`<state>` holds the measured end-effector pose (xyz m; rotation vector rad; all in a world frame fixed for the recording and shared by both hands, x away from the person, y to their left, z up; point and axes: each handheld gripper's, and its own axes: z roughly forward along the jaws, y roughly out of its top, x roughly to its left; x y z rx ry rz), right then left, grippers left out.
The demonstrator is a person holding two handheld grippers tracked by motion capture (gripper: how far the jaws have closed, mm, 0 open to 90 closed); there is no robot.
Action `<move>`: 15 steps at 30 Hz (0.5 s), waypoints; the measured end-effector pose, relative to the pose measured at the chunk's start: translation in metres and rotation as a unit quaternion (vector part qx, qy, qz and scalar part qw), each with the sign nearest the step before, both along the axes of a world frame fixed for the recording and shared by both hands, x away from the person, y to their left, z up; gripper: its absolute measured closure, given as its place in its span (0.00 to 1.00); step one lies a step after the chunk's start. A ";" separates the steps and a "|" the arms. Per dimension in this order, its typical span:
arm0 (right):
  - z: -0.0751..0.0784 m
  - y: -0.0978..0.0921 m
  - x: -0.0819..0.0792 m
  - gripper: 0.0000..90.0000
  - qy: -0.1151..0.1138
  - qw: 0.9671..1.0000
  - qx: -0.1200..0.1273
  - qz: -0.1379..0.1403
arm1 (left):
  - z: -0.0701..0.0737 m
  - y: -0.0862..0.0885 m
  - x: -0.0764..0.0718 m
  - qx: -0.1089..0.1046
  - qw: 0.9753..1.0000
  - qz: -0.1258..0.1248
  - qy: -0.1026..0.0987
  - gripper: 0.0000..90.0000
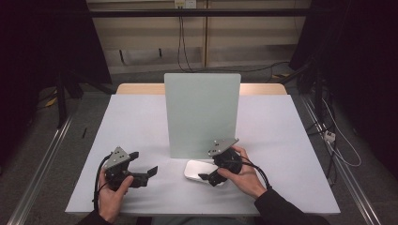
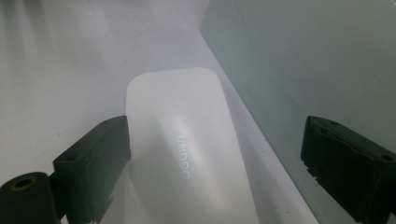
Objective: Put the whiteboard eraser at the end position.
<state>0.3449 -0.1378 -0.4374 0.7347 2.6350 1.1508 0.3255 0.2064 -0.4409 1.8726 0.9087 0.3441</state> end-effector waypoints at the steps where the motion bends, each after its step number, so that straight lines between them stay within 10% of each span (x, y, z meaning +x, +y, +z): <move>1: 0.001 -0.001 0.000 0.10 0.001 1.000 0.004 -0.004 | 0.000 0.000 0.000 0.001 1.000 -0.001 0.001 0.05; 15: 0.005 -0.017 -0.007 0.10 -0.006 0.996 0.040 -0.076 | 0.000 0.001 -0.002 0.000 1.000 0.004 0.001 0.05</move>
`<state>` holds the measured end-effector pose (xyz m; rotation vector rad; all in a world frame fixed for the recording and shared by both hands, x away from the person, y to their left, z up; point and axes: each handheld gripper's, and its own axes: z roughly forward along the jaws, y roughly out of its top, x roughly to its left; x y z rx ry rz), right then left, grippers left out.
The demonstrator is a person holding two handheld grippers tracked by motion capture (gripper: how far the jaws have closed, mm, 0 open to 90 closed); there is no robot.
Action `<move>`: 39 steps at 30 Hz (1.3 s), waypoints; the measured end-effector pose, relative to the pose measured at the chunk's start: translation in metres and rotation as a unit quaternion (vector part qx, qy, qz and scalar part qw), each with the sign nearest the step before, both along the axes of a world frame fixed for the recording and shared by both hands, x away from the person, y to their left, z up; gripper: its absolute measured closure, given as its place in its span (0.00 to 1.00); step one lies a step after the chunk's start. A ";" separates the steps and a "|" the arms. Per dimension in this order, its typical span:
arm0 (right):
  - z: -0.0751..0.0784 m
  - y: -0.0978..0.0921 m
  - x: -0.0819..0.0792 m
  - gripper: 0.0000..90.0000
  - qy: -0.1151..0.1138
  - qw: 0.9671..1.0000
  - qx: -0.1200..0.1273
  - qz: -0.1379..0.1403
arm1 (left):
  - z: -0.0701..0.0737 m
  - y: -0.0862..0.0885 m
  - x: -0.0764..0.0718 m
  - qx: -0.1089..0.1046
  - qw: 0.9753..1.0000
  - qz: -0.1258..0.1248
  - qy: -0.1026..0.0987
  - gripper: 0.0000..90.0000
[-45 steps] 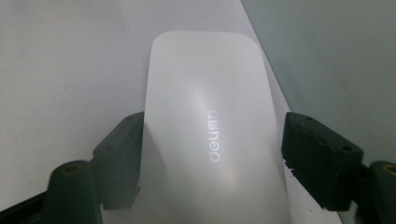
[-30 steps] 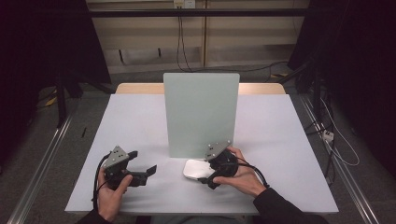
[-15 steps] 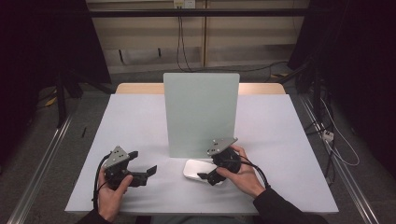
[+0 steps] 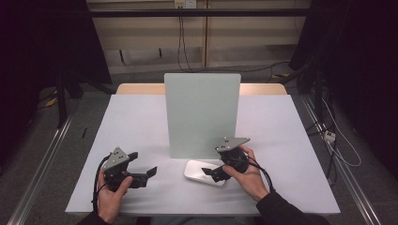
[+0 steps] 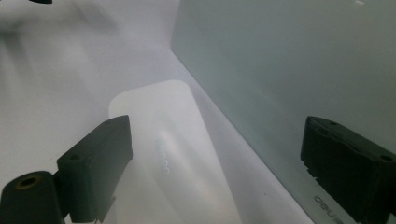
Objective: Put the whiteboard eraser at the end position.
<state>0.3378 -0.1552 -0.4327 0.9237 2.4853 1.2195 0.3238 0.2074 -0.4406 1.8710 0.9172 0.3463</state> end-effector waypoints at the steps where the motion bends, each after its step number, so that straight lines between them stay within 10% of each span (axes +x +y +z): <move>1: -0.001 -0.003 -0.001 0.10 0.001 1.000 0.001 -0.010 | 0.000 0.000 0.000 0.001 1.000 0.000 0.000 0.05; 20: -0.002 -0.061 -0.017 0.11 -0.019 0.991 0.015 -0.128 | 0.001 0.002 0.000 0.000 1.000 0.008 0.001 0.05; 39: -0.014 -0.113 -0.038 0.11 -0.025 0.975 0.025 -0.219 | 0.001 0.005 0.001 -0.001 1.000 0.018 0.004 0.06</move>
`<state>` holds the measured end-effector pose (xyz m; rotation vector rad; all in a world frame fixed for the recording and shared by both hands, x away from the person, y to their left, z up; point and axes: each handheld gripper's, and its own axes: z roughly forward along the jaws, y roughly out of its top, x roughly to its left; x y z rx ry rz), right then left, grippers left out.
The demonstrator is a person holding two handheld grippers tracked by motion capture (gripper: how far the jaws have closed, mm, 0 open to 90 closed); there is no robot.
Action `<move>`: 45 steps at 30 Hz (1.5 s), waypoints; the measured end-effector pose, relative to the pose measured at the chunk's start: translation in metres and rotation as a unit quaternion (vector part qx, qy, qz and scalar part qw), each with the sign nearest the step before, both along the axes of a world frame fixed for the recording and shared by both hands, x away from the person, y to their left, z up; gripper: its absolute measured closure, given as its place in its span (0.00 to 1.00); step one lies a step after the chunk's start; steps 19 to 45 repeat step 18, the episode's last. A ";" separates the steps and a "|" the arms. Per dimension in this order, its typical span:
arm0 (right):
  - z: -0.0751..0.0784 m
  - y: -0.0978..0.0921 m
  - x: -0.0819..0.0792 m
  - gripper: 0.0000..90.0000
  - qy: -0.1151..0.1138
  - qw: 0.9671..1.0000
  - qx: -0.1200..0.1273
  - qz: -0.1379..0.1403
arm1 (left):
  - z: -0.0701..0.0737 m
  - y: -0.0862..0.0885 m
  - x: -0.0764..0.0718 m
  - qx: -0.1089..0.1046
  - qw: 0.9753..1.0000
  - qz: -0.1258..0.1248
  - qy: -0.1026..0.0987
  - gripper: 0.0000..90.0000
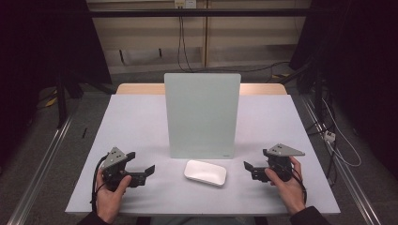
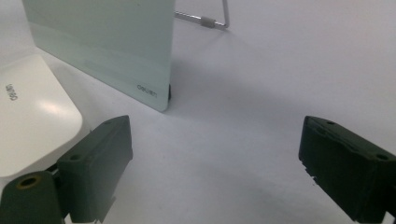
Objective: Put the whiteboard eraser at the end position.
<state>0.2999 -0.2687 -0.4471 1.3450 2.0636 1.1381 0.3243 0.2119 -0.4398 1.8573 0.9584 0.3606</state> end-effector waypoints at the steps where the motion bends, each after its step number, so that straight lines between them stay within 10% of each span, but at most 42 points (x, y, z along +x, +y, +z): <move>1: -0.001 -0.001 -0.001 0.11 -0.003 1.000 -0.002 -0.003 | 0.000 0.000 0.000 0.000 1.000 0.000 0.000 0.06; 45: -0.007 -0.014 -0.011 0.12 -0.016 1.000 0.015 -0.023 | -0.001 0.002 0.001 -0.006 1.000 0.004 0.006 0.06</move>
